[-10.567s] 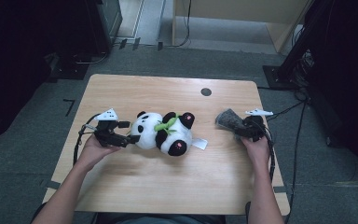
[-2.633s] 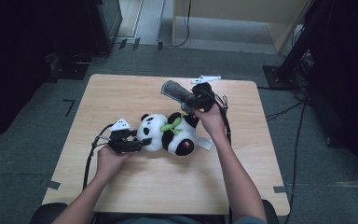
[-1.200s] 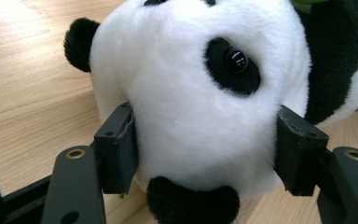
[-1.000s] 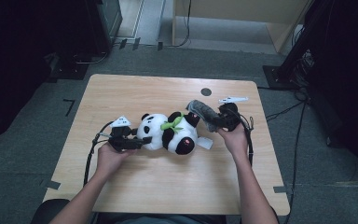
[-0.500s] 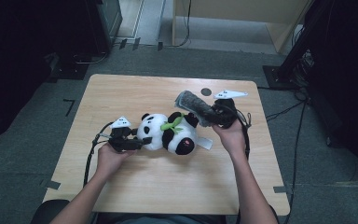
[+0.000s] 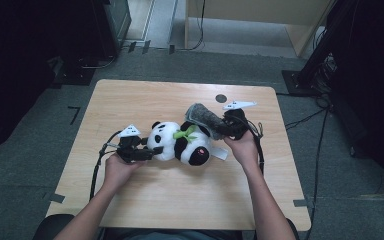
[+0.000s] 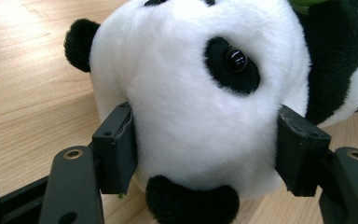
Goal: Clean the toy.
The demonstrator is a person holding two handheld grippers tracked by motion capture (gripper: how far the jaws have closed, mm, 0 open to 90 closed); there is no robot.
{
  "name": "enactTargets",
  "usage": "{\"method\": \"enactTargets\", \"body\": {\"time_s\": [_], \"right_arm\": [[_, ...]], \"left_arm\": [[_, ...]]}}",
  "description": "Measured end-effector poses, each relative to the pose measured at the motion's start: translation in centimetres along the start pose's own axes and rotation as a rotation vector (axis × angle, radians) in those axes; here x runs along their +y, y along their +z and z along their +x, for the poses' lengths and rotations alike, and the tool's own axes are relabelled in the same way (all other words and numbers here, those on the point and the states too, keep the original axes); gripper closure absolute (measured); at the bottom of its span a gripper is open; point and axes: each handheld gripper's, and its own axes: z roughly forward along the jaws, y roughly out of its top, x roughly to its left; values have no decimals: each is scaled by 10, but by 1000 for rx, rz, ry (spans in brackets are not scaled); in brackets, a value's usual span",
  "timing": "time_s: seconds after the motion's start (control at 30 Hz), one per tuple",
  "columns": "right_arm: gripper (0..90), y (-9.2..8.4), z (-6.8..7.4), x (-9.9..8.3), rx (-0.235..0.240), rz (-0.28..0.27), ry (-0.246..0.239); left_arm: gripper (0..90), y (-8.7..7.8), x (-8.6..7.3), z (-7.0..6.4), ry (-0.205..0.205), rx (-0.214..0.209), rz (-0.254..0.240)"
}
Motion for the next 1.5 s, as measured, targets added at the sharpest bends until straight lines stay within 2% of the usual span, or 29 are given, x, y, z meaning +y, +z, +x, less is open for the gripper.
{"method": "enactTargets", "body": {"time_s": [0.13,0.27,0.33,0.37,0.5,0.67,0.77,0.87,0.9,0.93,1.0,1.03,1.07,1.13,1.17,1.2,1.23,1.27,1.3,1.37,1.47,1.5], "right_arm": [[735,-1,-10,-4,-10,14,31],[739,0,-20,-9,-59,58,46],[739,0,-23,-11,-52,59,54],[740,1,-28,-13,-42,62,83],[740,7,-35,-18,-80,114,79],[741,11,-40,-23,-94,129,91],[740,7,-44,-23,-111,118,101],[740,-9,-42,-13,-114,52,102],[740,-9,-42,-13,-114,52,102],[740,-15,-38,-8,-112,33,92],[740,-28,-22,8,-94,-24,45],[740,-28,-22,8,-94,-24,45],[739,-31,-10,18,-77,-39,10],[739,-31,-4,21,-68,-42,-2],[739,-27,11,30,-37,-44,-43],[739,-27,11,30,-37,-44,-43],[739,-19,24,37,-9,-36,-83],[739,-19,24,37,-9,-36,-83],[739,-9,34,42,22,-24,-113],[739,5,47,48,52,-3,-145],[739,24,62,54,88,31,-184],[739,24,62,54,88,31,-184]], "left_arm": [[325,0,0,0,-4,-2,-1],[325,0,-1,1,-1,-4,-3],[325,0,-1,1,0,-4,-4],[325,0,-1,1,4,-5,-5],[324,0,-2,1,12,-5,-5],[324,0,-2,1,14,-5,-5],[324,-1,-2,1,14,-7,-5],[322,-1,-3,1,6,-13,-10],[322,-1,-3,1,6,-13,-10],[322,-1,-3,1,8,-12,-11],[322,-1,-3,1,8,-10,-17],[322,-1,-3,1,8,-10,-17],[322,-1,-3,0,4,-9,-21],[322,-1,-4,-1,8,-4,-24],[323,-1,-4,-2,9,-1,-24],[322,-1,-4,-2,9,-1,-24],[322,-1,-4,-3,7,1,-30],[322,-1,-4,-3,7,3,-32],[322,-1,-5,-4,10,6,-37],[322,-1,-6,-4,9,9,-43],[322,-1,-7,-5,12,13,-54],[322,-1,-7,-5,10,14,-56]]}}
